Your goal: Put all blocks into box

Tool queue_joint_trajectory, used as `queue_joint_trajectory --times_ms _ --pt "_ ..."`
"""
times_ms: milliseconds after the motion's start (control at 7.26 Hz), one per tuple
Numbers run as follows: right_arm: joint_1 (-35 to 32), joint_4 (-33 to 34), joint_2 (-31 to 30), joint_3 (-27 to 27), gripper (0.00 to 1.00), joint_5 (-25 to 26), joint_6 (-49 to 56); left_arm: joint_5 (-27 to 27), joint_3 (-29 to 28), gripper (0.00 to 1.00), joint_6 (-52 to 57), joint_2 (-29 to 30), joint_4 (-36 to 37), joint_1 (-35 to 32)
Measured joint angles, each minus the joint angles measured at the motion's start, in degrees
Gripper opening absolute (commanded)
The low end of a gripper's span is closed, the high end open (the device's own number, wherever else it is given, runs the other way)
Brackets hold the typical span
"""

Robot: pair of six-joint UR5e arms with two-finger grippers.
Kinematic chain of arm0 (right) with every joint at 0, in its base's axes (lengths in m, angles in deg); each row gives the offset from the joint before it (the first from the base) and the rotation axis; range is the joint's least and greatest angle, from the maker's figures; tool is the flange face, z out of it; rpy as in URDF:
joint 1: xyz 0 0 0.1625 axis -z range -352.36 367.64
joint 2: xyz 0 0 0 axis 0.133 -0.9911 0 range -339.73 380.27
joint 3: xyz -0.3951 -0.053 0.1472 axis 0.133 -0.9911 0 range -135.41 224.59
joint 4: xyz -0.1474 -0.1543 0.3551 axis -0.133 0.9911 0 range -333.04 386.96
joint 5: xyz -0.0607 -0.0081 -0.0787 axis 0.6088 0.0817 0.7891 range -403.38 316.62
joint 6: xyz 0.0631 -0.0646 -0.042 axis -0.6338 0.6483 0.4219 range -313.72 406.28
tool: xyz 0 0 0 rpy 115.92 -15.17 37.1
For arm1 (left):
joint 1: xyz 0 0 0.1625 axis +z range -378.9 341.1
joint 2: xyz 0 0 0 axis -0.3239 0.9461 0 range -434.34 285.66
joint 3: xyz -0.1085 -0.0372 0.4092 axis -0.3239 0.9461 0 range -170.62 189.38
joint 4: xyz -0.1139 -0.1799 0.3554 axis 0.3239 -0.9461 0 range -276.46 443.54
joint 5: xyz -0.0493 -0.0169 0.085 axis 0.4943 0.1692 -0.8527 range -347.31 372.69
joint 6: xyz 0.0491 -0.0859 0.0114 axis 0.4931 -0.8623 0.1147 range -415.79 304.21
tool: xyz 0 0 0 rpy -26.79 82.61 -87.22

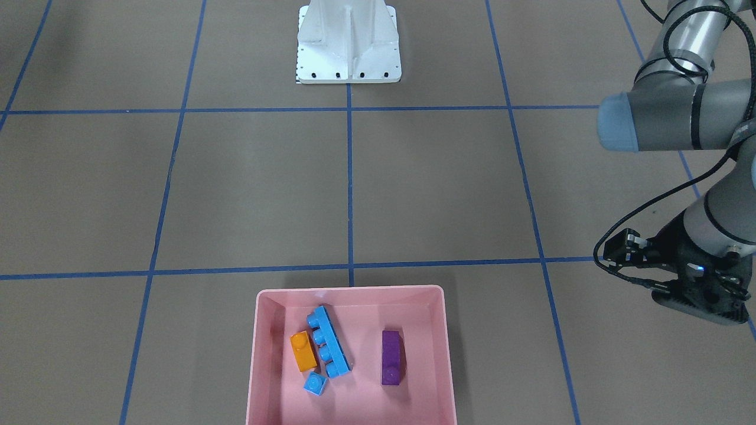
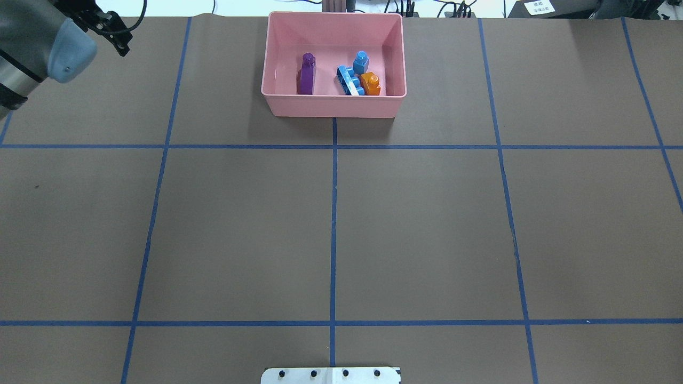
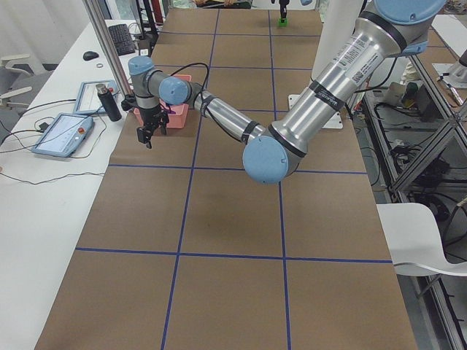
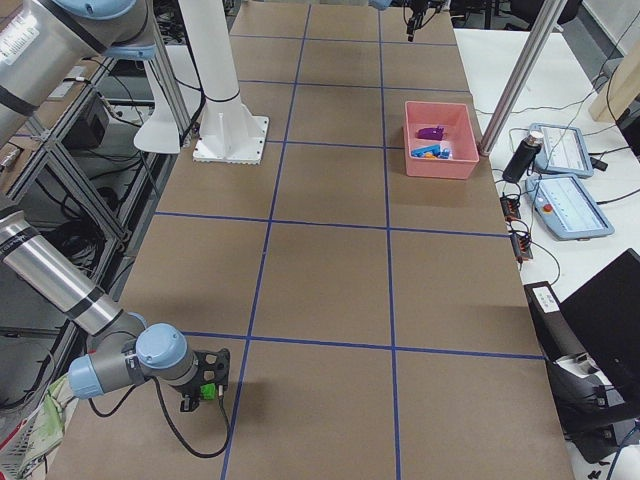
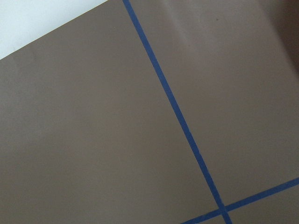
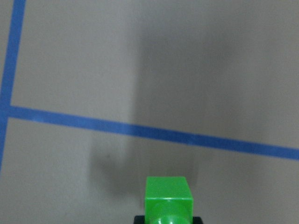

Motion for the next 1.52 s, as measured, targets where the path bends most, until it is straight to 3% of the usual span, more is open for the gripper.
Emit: queue_joint_trajectory --times_ms 276,413,965,1240,1516 --pt "-2.08 4.08 5.31 2.90 0.00 -1.34 -0.19 0.05 1.10 1.00 -0.02 -1.85 -0.05 -0.02" --pt "-3.91 10.01 10.57 4.19 0.00 -3.03 -0.23 0.09 2.49 1.00 -0.31 -3.52 -0.09 -0.09" --pt "-5.67 48.82 36.28 13.49 0.00 -4.59 -0.25 -0.16 7.89 1.00 -0.87 -13.05 -1.28 -1.92" --pt "-3.84 64.28 49.91 13.61 0.00 -4.10 -0.68 1.00 11.15 1.00 -0.78 -18.53 -2.36 -5.48" --pt "-0.94 73.55 62.76 10.01 0.00 -3.92 -2.74 6.82 15.18 1.00 2.65 -27.87 -4.55 -10.62"
